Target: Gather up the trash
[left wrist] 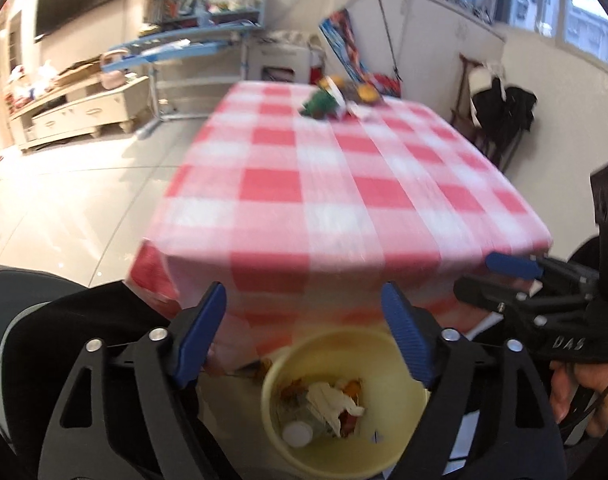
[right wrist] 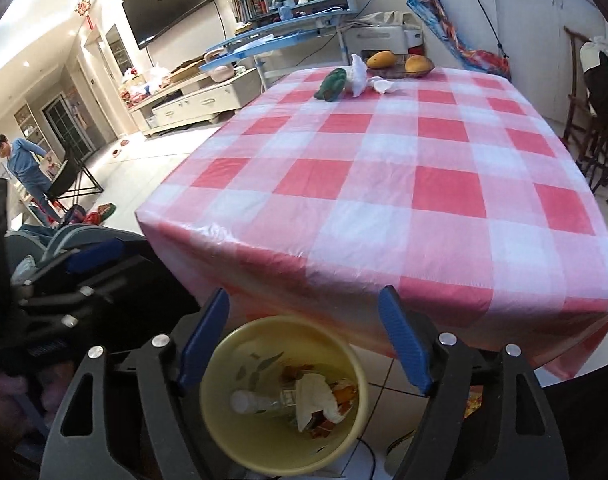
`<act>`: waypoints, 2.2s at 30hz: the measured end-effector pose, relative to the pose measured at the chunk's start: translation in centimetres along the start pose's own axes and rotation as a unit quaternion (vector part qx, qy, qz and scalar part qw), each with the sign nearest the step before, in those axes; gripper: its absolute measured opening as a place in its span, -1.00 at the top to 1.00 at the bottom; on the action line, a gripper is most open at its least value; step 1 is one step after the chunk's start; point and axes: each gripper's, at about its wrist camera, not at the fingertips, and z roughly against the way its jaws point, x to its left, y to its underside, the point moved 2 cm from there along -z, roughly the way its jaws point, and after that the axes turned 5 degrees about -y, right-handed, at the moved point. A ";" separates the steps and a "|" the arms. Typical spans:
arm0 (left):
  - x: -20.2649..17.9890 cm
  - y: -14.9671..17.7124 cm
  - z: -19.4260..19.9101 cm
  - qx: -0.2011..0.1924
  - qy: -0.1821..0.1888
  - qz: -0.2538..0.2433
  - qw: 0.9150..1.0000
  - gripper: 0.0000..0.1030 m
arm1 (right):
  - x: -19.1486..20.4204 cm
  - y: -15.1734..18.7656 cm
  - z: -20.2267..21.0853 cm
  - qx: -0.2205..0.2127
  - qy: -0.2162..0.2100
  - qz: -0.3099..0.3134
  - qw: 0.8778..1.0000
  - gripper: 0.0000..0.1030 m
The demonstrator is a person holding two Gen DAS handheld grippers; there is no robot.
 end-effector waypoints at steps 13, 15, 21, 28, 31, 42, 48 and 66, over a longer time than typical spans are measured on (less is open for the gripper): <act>1.4 -0.6 0.9 -0.028 -0.007 0.024 0.999 -0.62 | 2.3 0.4 -1.0 0.001 0.042 0.073 0.996 -0.50; 1.5 -0.6 0.9 -0.028 -0.006 0.027 0.999 -0.63 | 2.6 0.5 -1.1 0.002 0.045 0.083 0.996 -0.51; 1.5 -0.4 0.8 -0.025 -0.006 0.027 0.999 -0.64 | 3.0 0.6 -1.3 0.004 0.049 0.094 0.994 -0.51; 1.1 -0.2 0.4 -0.017 -0.009 0.021 1.000 -0.65 | 3.1 0.6 -1.3 0.005 0.050 0.092 0.994 -0.51; 1.1 -0.1 0.2 -0.015 -0.009 0.020 1.000 -0.65 | 3.1 0.7 -1.3 0.005 0.050 0.093 0.994 -0.51; 1.2 -0.2 0.0 -0.012 -0.008 0.022 1.000 -0.66 | 3.2 0.7 -1.3 0.006 0.051 0.092 0.994 -0.51; 1.2 -0.2 0.0 -0.013 -0.009 0.022 1.000 -0.66 | 3.2 0.7 -1.2 0.005 0.051 0.091 0.995 -0.51; 3.9 -2.1 -0.6 -0.014 -0.010 0.079 0.997 -0.66 | -1.6 -6.9 -1.2 -0.026 0.027 0.057 0.998 -0.51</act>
